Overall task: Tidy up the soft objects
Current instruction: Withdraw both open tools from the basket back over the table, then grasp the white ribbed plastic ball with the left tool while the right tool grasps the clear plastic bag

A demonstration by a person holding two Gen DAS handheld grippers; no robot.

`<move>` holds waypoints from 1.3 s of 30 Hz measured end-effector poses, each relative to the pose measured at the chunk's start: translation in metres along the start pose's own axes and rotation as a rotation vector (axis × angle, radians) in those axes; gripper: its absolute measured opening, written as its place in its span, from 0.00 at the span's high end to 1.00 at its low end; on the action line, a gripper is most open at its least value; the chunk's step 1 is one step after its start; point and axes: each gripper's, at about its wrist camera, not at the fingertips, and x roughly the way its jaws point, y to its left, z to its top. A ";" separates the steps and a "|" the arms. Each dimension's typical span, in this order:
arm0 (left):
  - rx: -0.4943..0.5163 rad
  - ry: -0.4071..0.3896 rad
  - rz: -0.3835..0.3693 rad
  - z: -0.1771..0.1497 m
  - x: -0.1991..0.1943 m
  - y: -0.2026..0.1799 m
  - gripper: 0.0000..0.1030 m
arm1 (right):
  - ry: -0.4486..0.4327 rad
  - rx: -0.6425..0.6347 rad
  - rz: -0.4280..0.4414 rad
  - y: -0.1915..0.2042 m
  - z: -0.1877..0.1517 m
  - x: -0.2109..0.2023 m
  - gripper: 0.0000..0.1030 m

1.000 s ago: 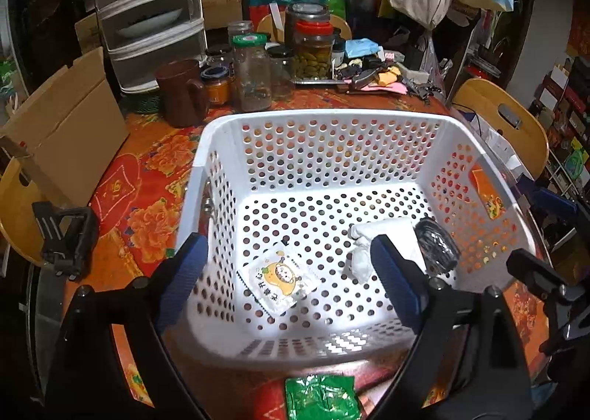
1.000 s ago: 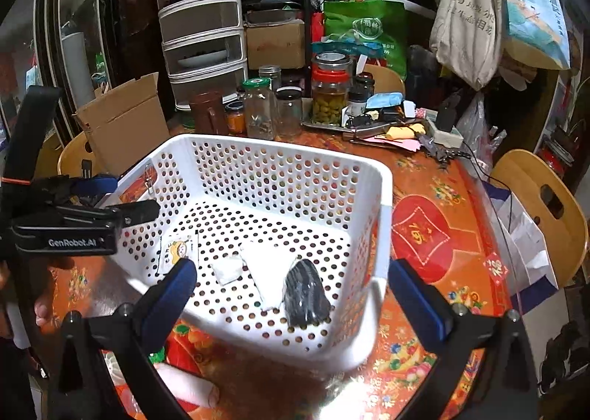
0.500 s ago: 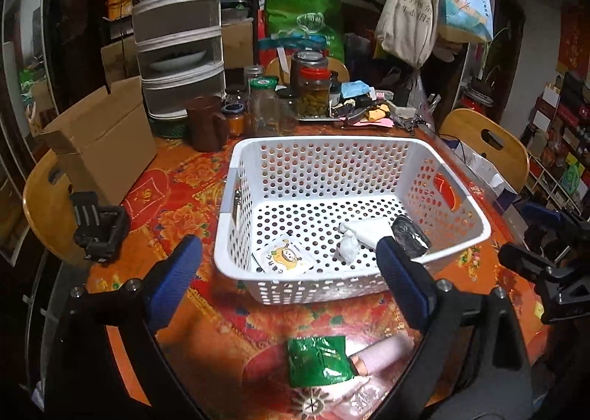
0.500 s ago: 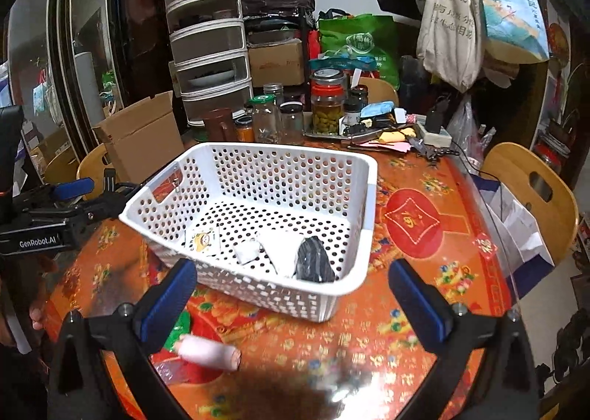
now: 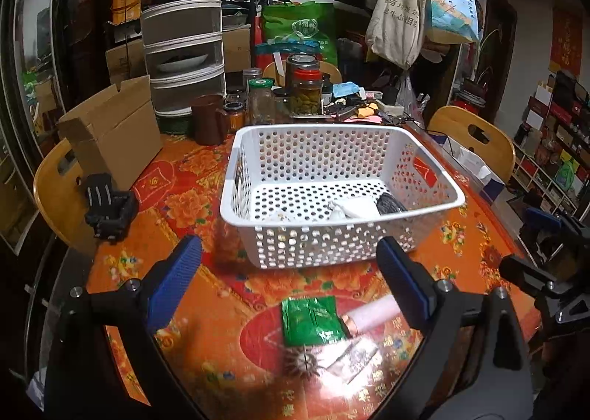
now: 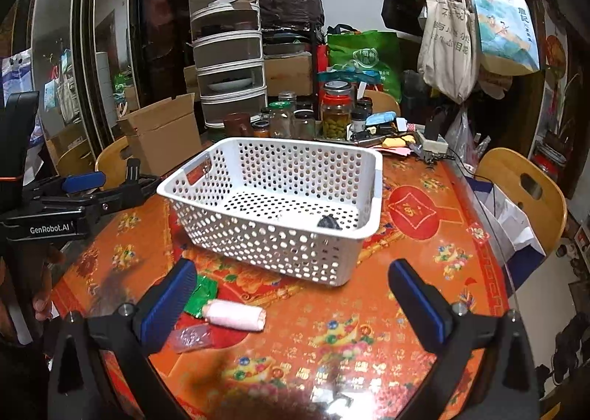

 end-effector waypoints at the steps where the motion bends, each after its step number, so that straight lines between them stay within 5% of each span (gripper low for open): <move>1: 0.000 0.001 -0.004 -0.004 -0.003 -0.001 0.08 | 0.001 0.005 0.008 0.000 -0.004 -0.002 0.00; 17: 0.012 0.018 0.010 -0.068 -0.028 0.001 0.08 | 0.011 0.030 0.066 0.029 -0.057 -0.011 0.00; 31: -0.006 0.113 0.007 -0.125 0.033 0.010 0.09 | 0.147 0.074 0.139 0.054 -0.108 0.047 0.24; 39: 0.040 0.152 -0.010 -0.138 0.058 -0.003 0.25 | 0.170 0.088 0.149 0.057 -0.113 0.056 0.27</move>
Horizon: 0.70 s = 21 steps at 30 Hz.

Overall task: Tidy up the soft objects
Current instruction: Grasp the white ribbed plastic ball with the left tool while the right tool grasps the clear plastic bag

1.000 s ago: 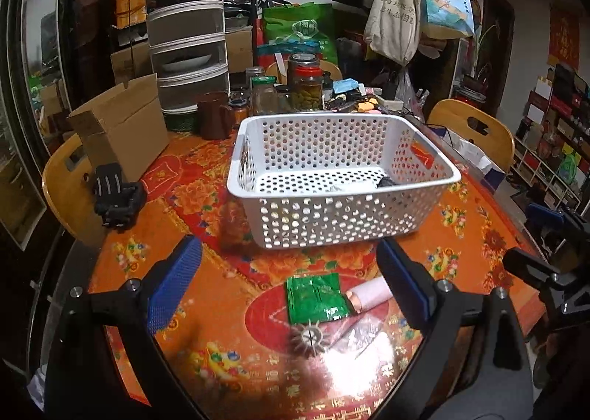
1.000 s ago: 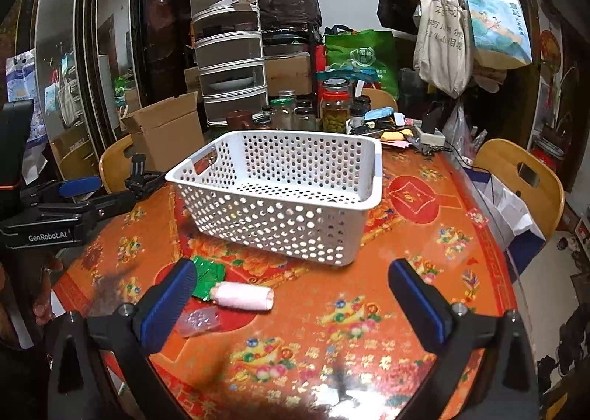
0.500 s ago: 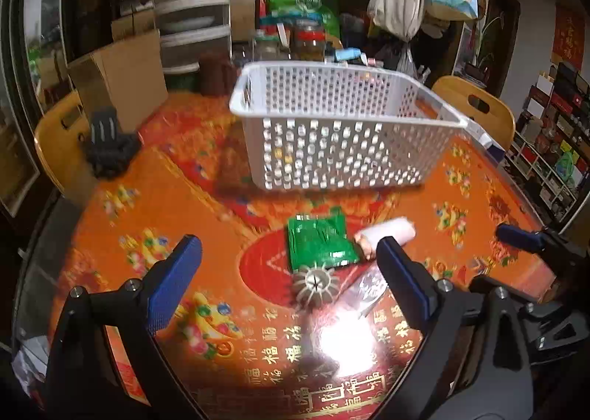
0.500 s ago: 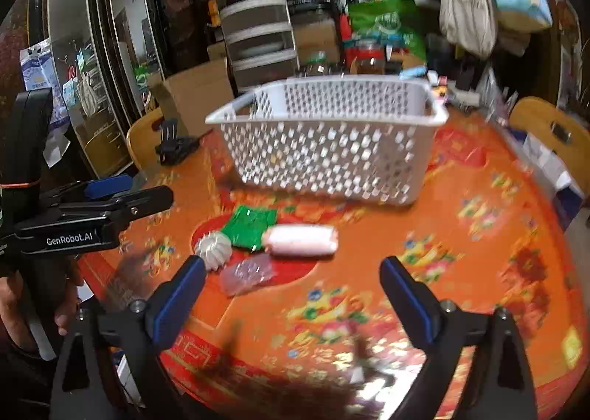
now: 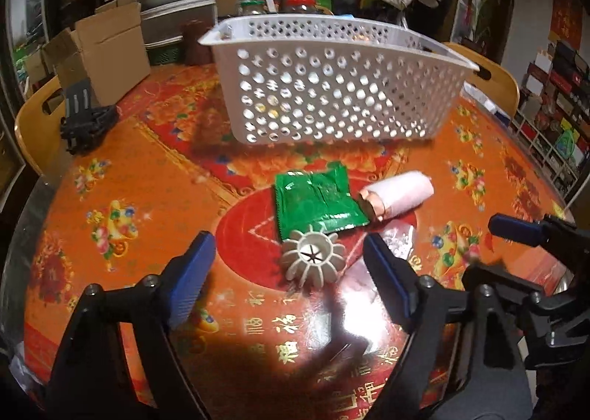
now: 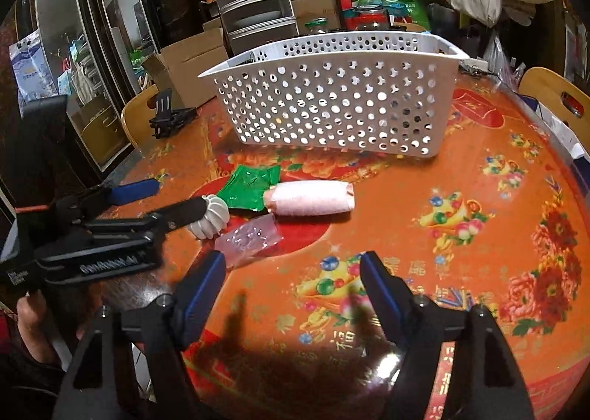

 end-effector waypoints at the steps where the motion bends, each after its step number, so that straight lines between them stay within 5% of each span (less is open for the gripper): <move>1: 0.009 0.006 -0.003 -0.001 0.004 -0.002 0.29 | 0.002 0.001 0.003 0.001 0.000 0.001 0.27; 10: 0.033 0.028 -0.037 -0.007 0.017 -0.005 0.60 | 0.029 -0.005 0.026 0.010 0.003 0.017 0.27; 21: -0.004 -0.002 0.006 -0.015 0.005 0.024 0.61 | 0.079 -0.052 0.056 0.033 0.009 0.047 0.27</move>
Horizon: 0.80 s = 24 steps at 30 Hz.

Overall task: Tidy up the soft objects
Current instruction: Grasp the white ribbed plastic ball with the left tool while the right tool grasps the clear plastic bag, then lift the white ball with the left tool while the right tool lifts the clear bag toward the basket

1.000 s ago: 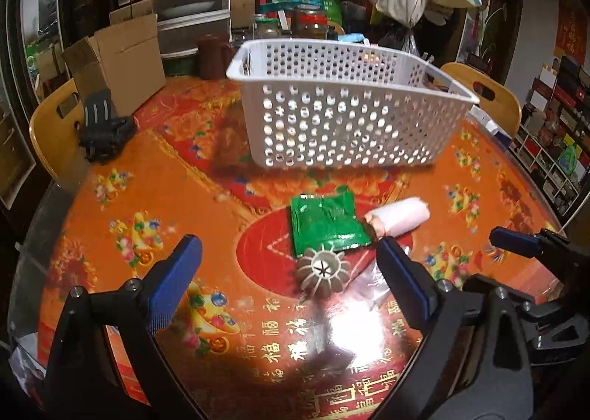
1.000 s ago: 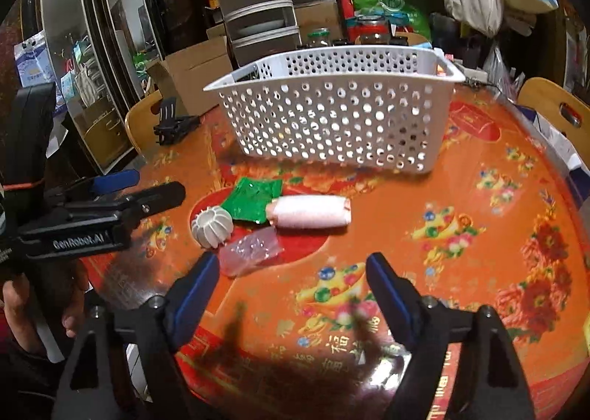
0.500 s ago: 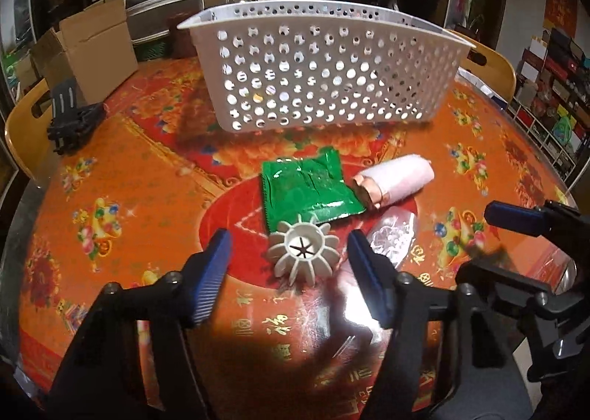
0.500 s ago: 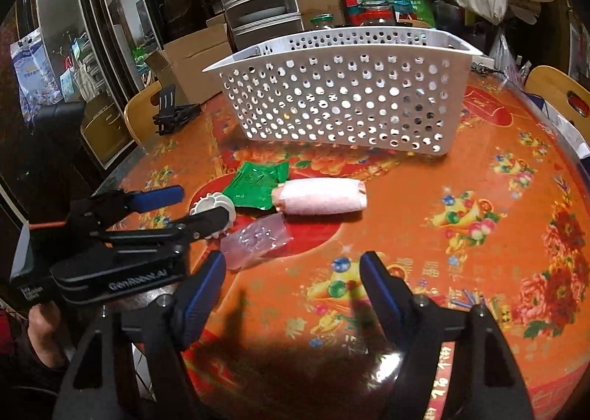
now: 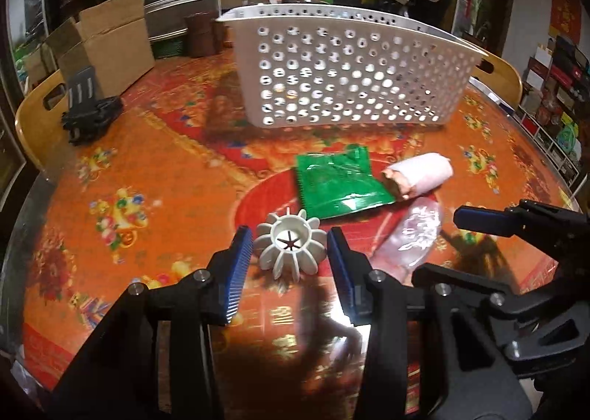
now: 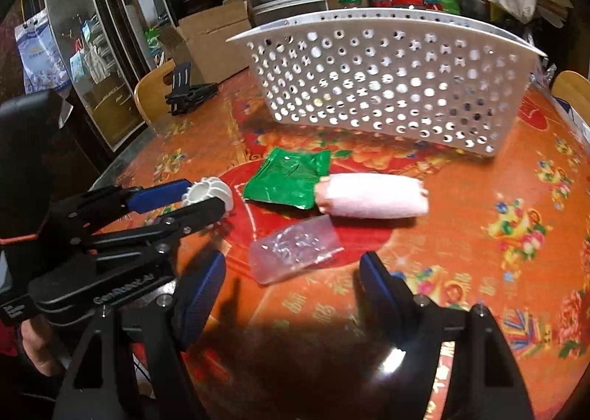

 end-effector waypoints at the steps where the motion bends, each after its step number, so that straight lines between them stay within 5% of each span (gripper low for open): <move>1: -0.005 -0.002 0.002 0.000 -0.001 0.003 0.61 | 0.004 -0.002 -0.003 0.001 0.001 0.003 0.27; 10: -0.034 -0.011 -0.001 -0.001 -0.004 0.014 0.61 | 0.028 -0.015 -0.038 0.005 0.009 0.019 0.42; 24: -0.052 -0.009 -0.008 -0.002 -0.003 0.014 0.61 | 0.017 -0.037 -0.035 0.006 0.004 0.016 0.46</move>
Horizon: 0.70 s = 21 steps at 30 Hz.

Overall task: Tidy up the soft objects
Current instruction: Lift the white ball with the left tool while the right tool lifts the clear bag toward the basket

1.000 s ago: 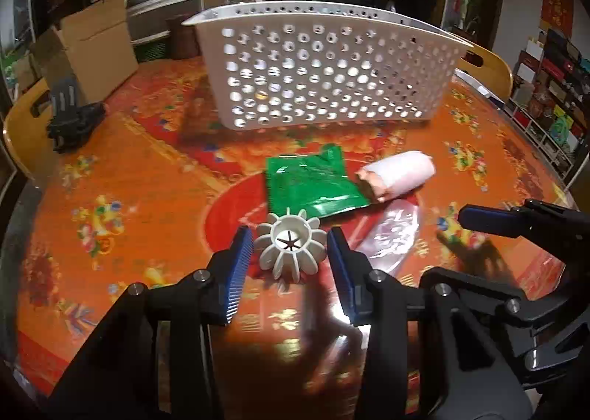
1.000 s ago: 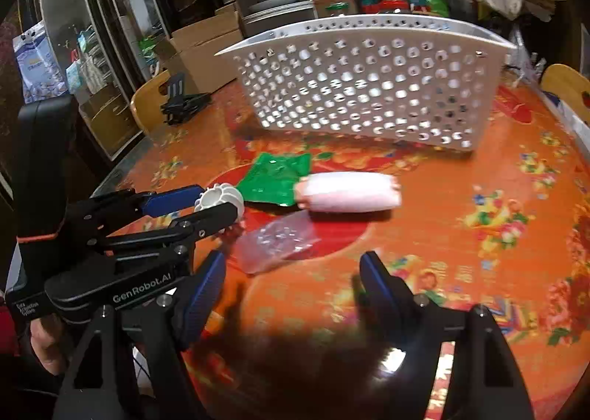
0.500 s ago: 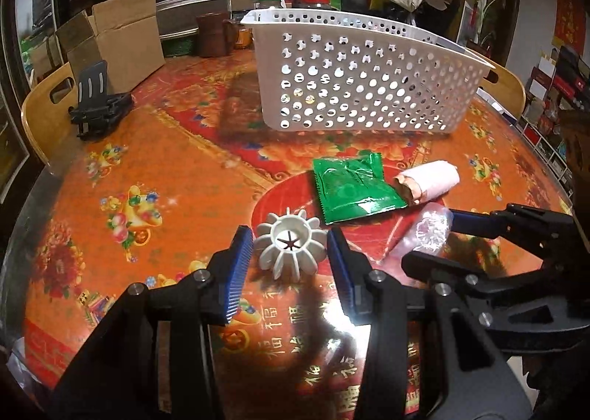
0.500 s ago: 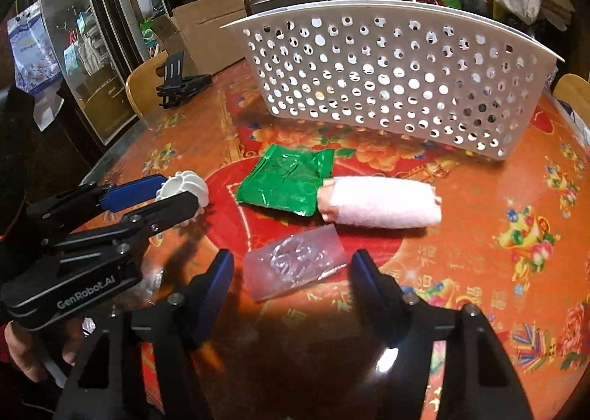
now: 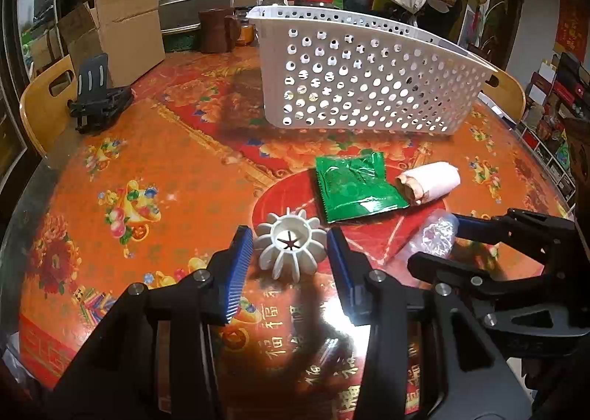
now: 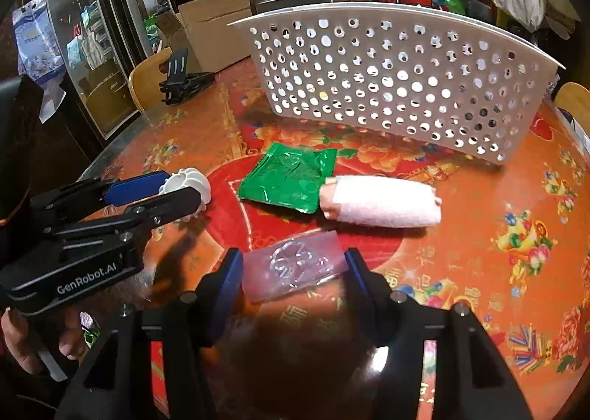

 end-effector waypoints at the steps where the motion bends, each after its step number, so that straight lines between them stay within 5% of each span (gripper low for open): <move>1: 0.001 -0.001 0.001 0.001 0.000 -0.001 0.61 | -0.003 0.002 -0.001 -0.001 0.000 -0.001 0.46; 12: 0.024 -0.024 -0.018 0.009 -0.011 -0.017 0.68 | -0.093 0.024 -0.001 -0.018 0.000 -0.042 0.46; 21: 0.051 -0.024 0.040 0.011 -0.010 -0.021 0.69 | -0.129 0.063 -0.010 -0.041 -0.001 -0.061 0.46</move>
